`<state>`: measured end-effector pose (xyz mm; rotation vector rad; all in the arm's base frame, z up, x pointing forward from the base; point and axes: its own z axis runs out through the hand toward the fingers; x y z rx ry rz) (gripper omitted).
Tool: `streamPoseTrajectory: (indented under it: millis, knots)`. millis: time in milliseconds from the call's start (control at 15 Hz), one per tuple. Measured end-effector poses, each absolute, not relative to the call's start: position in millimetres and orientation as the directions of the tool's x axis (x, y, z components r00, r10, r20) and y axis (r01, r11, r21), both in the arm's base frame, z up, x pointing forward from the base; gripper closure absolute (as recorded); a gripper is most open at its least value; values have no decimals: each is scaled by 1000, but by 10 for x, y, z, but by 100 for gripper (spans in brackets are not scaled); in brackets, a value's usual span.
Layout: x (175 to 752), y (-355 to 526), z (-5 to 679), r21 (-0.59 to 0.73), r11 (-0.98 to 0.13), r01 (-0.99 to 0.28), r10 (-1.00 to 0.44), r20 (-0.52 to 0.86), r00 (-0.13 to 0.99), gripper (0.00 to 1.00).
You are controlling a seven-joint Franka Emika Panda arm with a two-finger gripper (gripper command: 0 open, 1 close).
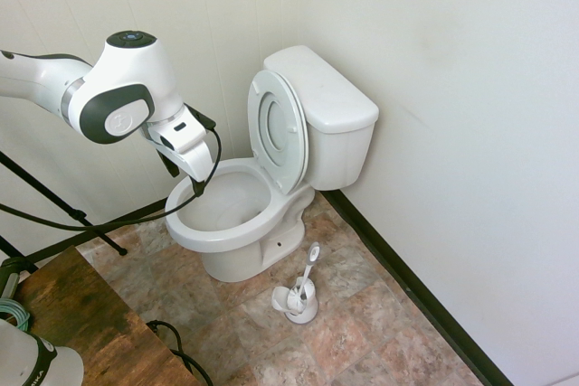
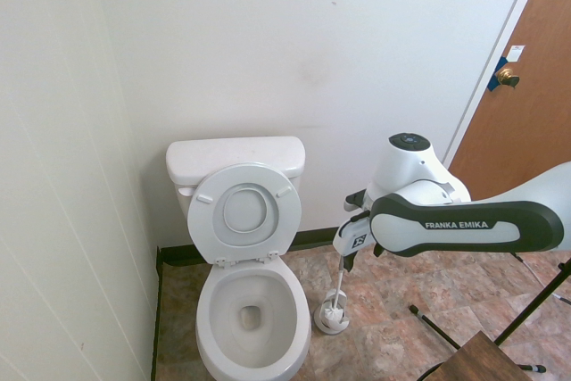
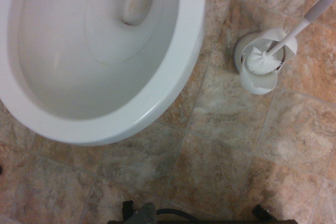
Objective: Clean the toilet
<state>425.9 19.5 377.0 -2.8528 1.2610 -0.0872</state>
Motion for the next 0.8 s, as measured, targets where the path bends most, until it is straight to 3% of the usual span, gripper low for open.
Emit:
streamPoseTrajectory:
  millis: [333, 800]
  knots:
    - [4446, 15, 3742, -44, -634, -772, -773, 36, 633, 0]
    - [5350, -547, 3124, -22, -466, -884, -884, 34, 466, 0]
